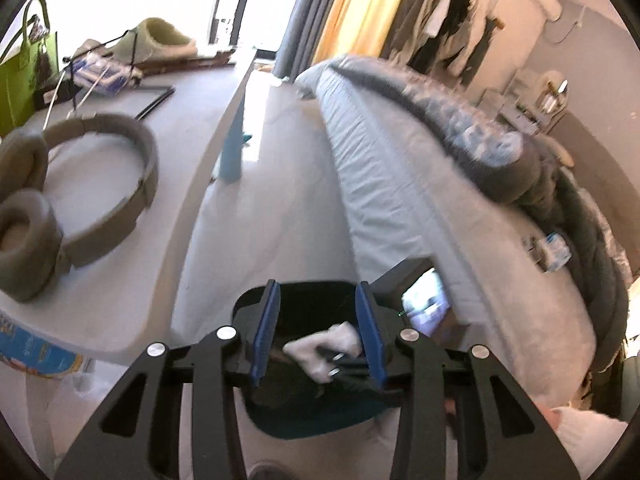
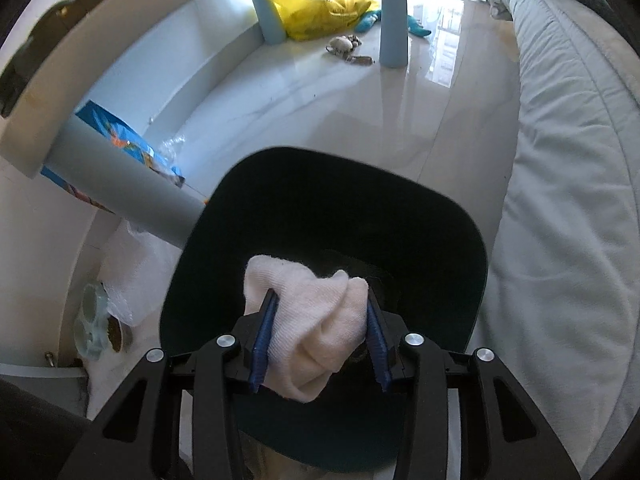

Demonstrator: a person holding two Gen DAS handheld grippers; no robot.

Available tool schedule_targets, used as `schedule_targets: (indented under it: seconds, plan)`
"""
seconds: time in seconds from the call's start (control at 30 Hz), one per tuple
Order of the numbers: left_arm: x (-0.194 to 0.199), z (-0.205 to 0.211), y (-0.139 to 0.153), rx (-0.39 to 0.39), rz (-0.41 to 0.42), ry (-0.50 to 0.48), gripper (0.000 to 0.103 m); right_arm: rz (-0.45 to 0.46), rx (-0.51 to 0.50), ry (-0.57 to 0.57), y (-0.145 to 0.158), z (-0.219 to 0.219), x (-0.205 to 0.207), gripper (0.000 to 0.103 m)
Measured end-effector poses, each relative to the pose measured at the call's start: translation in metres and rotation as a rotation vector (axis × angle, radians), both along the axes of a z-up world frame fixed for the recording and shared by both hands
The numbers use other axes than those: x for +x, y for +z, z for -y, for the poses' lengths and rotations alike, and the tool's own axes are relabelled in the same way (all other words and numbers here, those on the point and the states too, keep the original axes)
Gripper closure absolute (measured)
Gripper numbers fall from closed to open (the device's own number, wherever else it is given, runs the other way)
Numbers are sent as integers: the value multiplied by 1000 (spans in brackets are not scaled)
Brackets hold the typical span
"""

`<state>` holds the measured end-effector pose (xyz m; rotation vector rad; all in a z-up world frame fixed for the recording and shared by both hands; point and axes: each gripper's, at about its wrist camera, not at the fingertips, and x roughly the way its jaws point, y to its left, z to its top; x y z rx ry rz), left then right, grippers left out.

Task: Collect trash
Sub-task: 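Open the right tool to drop the sock into the bin, then move both open tools back over the bed toward the remaining items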

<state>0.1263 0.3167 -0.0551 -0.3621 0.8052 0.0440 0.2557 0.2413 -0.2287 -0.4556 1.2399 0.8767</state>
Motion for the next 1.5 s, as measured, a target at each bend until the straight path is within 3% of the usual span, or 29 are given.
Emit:
schedule_targets:
  seconds: [0.23,0.3,0.5,0.8,0.9,1.13,1.5]
  plan:
    - [-1,8,14,-13,50,-12,62,-7,-64,-6,-16,5,-1,59]
    - [-2,9,21,-10,69,-7,62,-1,-85,-4,-19,7,-4,48]
    - [-4,12,41,12,127,18,62,1,-84,-3,-18,9,-9,41]
    - [5,17,58,-3,172,38,62,50,36,7,36,23,-12,37]
    - [9,24,64,2,189,31,61,133,92,29,67,33,-16,37]
    - [18,45,76,19,241,6,58,217,212,3,117,70,-8,34]
    - [44,98,87,74,282,-64,46,314,247,-97,155,146,19,29]
